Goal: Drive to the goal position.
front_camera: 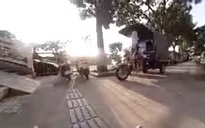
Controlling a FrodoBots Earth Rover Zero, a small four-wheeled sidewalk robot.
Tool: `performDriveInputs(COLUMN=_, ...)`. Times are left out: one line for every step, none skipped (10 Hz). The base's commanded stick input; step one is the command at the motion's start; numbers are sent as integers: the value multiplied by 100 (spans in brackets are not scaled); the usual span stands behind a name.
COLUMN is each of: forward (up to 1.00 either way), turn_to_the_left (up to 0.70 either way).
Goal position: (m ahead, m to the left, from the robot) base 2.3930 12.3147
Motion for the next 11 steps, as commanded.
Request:
performDriveInputs(forward=45, turn_to_the_left=0)
performDriveInputs(forward=45, turn_to_the_left=0)
performDriveInputs(forward=45, turn_to_the_left=0)
performDriveInputs(forward=61, turn_to_the_left=0)
performDriveInputs(forward=70, turn_to_the_left=0)
performDriveInputs(forward=70, turn_to_the_left=0)
performDriveInputs(forward=70, turn_to_the_left=0)
performDriveInputs(forward=70, turn_to_the_left=6)
performDriveInputs(forward=70, turn_to_the_left=14)
performDriveInputs(forward=70, turn_to_the_left=14)
performDriveInputs(forward=70, turn_to_the_left=14)
